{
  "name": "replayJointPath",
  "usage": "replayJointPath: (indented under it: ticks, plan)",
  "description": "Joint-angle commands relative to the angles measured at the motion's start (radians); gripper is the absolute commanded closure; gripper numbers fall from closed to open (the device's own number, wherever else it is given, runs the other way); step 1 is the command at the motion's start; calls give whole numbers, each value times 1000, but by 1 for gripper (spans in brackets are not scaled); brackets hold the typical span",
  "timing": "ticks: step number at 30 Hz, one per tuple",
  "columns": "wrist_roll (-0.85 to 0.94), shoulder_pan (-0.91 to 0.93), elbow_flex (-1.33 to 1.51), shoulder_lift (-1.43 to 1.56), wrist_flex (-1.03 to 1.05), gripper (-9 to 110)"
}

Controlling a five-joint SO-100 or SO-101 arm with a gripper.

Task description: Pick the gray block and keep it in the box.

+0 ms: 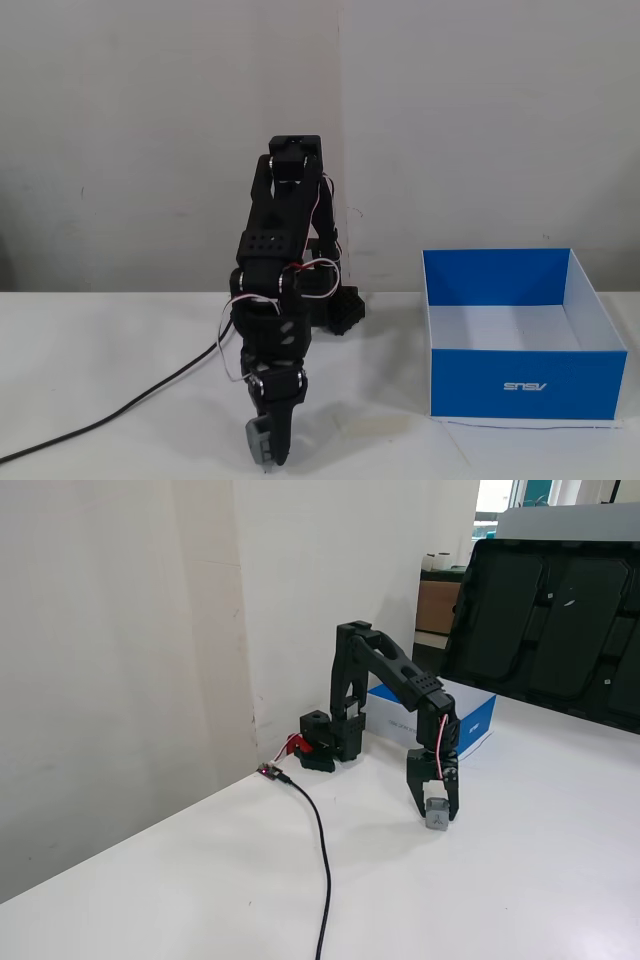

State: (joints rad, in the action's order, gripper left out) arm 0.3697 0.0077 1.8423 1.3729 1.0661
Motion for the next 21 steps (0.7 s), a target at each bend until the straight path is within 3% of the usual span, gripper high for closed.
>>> replayJointPath:
  ticks: [1, 21]
  plan:
    - [-60, -44, -132, 143, 49, 93]
    - [-517, -588, -718, 196, 499, 93]
